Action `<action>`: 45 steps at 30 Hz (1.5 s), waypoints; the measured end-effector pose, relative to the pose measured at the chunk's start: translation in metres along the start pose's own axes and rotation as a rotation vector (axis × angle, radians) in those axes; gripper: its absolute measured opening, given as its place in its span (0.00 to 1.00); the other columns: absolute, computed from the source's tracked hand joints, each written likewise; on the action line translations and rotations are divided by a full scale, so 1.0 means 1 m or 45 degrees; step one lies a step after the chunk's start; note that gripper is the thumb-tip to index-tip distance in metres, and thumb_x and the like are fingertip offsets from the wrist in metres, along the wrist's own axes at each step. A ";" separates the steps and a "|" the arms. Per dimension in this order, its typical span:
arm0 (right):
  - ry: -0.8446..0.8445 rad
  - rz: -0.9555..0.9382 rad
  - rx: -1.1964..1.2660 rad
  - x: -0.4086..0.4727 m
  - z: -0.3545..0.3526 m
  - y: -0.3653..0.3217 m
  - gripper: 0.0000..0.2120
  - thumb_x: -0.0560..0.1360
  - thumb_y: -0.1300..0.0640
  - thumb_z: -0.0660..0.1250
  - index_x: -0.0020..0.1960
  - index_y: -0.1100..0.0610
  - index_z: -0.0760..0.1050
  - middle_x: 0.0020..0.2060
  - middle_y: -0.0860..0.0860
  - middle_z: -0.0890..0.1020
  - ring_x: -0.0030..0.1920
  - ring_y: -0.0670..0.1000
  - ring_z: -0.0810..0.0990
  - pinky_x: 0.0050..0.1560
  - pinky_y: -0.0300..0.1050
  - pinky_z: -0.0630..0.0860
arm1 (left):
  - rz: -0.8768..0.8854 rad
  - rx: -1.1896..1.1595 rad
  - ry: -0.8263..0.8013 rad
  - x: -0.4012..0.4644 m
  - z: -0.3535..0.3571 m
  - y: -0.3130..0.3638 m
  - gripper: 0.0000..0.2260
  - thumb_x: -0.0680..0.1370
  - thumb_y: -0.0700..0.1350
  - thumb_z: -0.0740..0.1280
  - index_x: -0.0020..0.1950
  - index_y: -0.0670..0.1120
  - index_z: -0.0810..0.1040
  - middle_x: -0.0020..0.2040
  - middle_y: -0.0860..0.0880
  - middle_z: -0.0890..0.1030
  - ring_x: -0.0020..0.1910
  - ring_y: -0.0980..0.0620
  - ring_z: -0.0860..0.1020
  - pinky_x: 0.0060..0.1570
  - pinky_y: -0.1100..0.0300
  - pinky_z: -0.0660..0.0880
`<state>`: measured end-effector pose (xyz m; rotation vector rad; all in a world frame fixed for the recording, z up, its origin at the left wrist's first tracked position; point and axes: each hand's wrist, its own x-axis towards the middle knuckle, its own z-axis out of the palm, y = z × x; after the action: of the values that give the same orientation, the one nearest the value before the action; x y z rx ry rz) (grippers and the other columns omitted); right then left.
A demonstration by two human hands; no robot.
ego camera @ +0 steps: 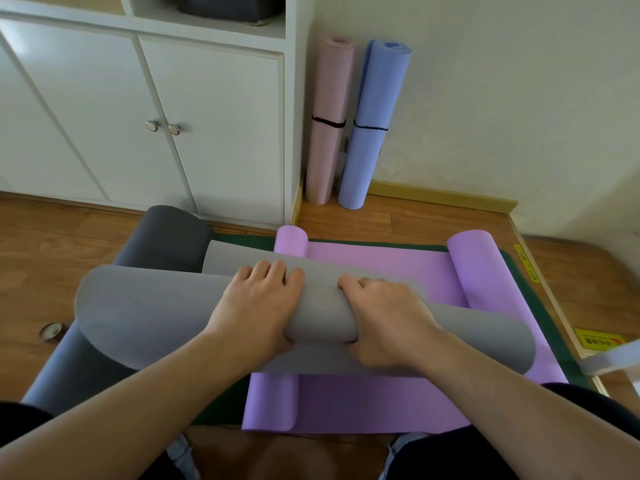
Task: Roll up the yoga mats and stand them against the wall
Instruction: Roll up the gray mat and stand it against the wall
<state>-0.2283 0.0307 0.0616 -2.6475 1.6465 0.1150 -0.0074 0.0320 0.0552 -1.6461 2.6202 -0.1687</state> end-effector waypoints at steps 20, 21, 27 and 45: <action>0.028 0.006 0.012 -0.001 0.003 0.000 0.37 0.67 0.40 0.77 0.69 0.50 0.64 0.59 0.50 0.78 0.56 0.56 0.80 0.50 0.51 0.75 | 0.045 -0.030 0.052 0.007 0.008 -0.008 0.33 0.63 0.60 0.80 0.63 0.50 0.74 0.55 0.49 0.80 0.52 0.46 0.79 0.54 0.51 0.78; 0.017 0.004 0.008 -0.002 0.003 0.000 0.41 0.66 0.38 0.77 0.71 0.50 0.63 0.61 0.49 0.78 0.59 0.56 0.79 0.56 0.52 0.76 | 0.060 -0.084 0.045 0.007 0.006 -0.012 0.31 0.66 0.60 0.78 0.64 0.51 0.73 0.56 0.50 0.80 0.52 0.47 0.79 0.55 0.52 0.77; 0.050 -0.029 0.013 -0.004 0.005 -0.006 0.32 0.69 0.41 0.75 0.65 0.50 0.65 0.55 0.49 0.79 0.52 0.56 0.81 0.44 0.50 0.71 | 0.133 -0.256 -0.110 0.007 -0.014 -0.023 0.25 0.69 0.65 0.70 0.61 0.57 0.68 0.53 0.56 0.80 0.50 0.53 0.78 0.49 0.59 0.66; 0.057 -0.022 0.013 -0.006 0.006 -0.011 0.33 0.68 0.40 0.76 0.65 0.51 0.65 0.56 0.51 0.78 0.53 0.56 0.80 0.48 0.52 0.78 | 0.179 -0.219 -0.016 0.008 -0.011 -0.016 0.28 0.69 0.65 0.71 0.64 0.57 0.70 0.58 0.56 0.81 0.55 0.52 0.78 0.64 0.55 0.70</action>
<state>-0.2216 0.0407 0.0554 -2.6756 1.6318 0.0474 0.0020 0.0186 0.0677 -1.4935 2.7977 0.0744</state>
